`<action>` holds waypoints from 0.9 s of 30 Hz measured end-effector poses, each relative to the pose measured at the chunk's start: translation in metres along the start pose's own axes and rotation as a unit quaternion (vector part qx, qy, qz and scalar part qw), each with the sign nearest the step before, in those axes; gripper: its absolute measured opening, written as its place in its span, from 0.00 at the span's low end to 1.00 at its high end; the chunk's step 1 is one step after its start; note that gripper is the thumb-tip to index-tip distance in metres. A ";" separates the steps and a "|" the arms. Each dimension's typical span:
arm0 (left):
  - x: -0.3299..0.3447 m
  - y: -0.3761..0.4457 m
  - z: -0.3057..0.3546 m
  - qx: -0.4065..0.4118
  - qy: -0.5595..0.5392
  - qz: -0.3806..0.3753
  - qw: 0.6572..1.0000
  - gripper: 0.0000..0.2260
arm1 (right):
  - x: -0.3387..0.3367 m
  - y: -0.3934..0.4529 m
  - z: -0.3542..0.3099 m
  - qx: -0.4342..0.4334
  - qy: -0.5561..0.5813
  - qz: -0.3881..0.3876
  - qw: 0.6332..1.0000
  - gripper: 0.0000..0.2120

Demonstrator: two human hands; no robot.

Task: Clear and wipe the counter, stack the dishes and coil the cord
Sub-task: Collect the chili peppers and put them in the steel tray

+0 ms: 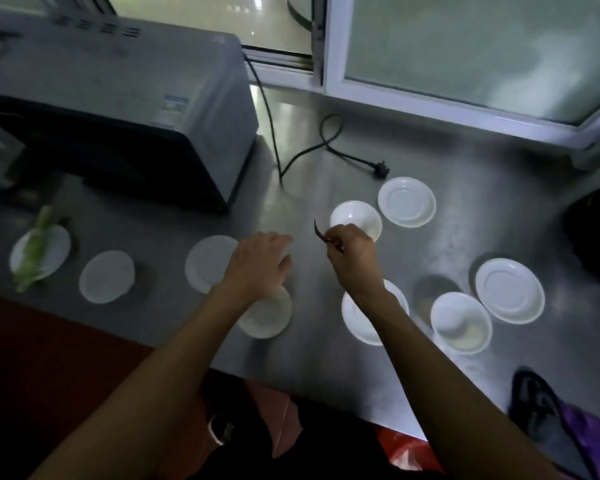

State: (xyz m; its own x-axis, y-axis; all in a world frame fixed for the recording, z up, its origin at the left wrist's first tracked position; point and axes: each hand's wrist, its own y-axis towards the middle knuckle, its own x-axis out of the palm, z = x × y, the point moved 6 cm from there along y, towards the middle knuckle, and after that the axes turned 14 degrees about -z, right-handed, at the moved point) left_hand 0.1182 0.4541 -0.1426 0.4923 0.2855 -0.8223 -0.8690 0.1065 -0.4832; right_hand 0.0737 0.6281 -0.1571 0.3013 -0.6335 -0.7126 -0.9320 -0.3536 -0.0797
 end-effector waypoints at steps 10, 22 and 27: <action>-0.007 -0.134 -0.189 -0.082 -0.037 0.061 0.994 0.20 | 0.128 -0.013 -0.177 -0.093 -0.015 -0.064 0.993 0.11; -0.015 -0.303 -0.384 -0.209 -0.083 0.150 0.963 0.22 | 0.279 -0.031 -0.382 -0.229 -0.048 -0.154 0.960 0.10; -0.012 -0.340 -0.424 -0.245 -0.115 0.181 0.945 0.21 | 0.319 -0.027 -0.430 -0.262 -0.043 -0.179 0.947 0.11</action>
State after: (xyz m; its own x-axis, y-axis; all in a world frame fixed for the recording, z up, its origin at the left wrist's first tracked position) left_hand 0.4289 0.0110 -0.0954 0.0934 0.4249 -0.9004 -0.8229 -0.4762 -0.3101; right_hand 0.2817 0.1395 -0.0831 0.5401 -0.3583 -0.7615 -0.5387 -0.8424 0.0142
